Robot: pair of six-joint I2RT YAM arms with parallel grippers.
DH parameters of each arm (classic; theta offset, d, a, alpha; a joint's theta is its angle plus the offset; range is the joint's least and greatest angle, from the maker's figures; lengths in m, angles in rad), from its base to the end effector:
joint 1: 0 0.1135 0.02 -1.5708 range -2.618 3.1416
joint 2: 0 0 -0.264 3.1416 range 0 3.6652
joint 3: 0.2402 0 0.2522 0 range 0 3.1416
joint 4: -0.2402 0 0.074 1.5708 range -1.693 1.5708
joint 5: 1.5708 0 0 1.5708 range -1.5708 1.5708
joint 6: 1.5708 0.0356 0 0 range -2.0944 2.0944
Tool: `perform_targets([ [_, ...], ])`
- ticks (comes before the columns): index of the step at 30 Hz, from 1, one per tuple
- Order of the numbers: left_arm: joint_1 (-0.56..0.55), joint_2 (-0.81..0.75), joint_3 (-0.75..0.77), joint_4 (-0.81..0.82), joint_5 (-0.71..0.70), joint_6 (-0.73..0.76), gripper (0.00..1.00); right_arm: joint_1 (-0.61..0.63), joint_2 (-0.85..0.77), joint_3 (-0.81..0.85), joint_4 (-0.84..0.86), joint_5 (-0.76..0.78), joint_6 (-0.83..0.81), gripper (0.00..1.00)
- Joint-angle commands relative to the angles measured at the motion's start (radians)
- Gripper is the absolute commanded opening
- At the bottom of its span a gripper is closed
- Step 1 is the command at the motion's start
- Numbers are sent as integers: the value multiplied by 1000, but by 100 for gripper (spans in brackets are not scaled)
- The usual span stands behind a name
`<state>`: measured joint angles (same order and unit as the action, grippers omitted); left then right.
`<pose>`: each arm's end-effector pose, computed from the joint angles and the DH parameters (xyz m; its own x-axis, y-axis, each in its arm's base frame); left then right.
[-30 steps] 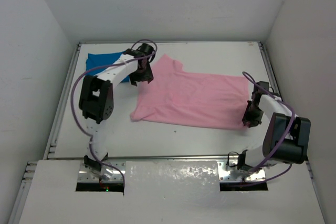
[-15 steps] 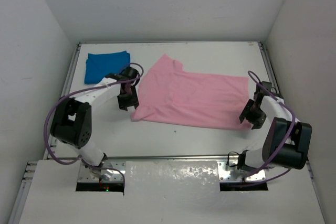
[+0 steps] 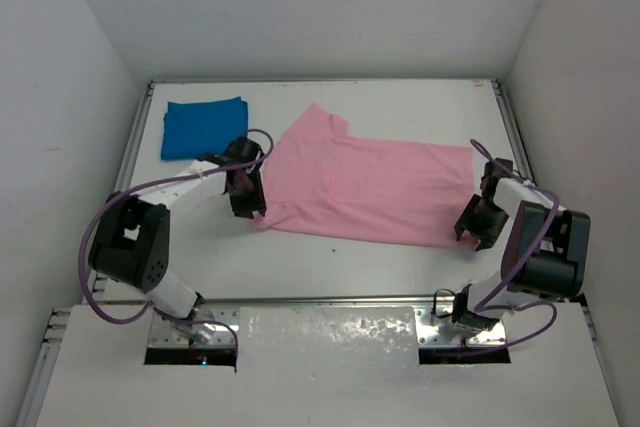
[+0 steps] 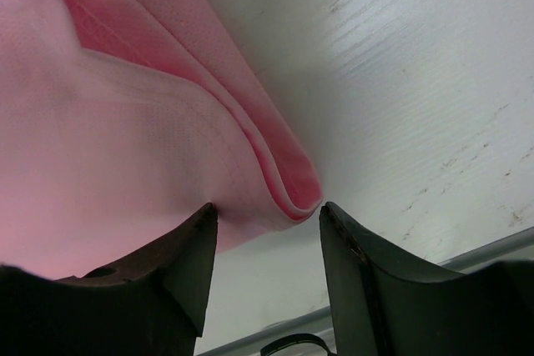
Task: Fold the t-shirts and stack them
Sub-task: Fold the flattened tshirt in 1/3 of the way
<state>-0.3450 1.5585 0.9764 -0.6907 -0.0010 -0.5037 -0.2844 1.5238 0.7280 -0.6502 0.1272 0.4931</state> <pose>0.2697 -0.0969 0.1882 -0.9510 -0.1711 -0.2576 -0.1382 0.9803 -0.1409 0.2247 -0.0704 0.1357 -0.7000 0.6938 -0.1692 0.7093 0.7030 -0.0520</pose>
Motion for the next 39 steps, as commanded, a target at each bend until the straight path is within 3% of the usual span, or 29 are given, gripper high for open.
perform_targets([
  [1,1,-11,-24,34,18,8,30,-6,-5,19,26,14,-14,51],
  [10,1,38,-36,80,13,-15,27,-7,4,24,27,22,-36,50],
  [14,1,63,-41,106,58,-13,0,-15,15,22,32,25,-42,44],
  [18,3,46,-28,97,36,-15,0,-27,33,28,32,41,-54,2],
  [19,3,46,-24,89,26,-10,0,-29,33,31,31,45,-57,1],
  [33,9,61,15,53,-97,28,0,-47,101,114,12,80,-106,0],
  [37,9,69,22,56,-68,48,0,-50,96,113,11,75,-110,0],
  [38,8,66,25,56,-41,54,26,-50,92,105,12,71,-113,0],
  [39,8,60,24,57,-24,63,41,-50,87,100,14,66,-114,0],
])
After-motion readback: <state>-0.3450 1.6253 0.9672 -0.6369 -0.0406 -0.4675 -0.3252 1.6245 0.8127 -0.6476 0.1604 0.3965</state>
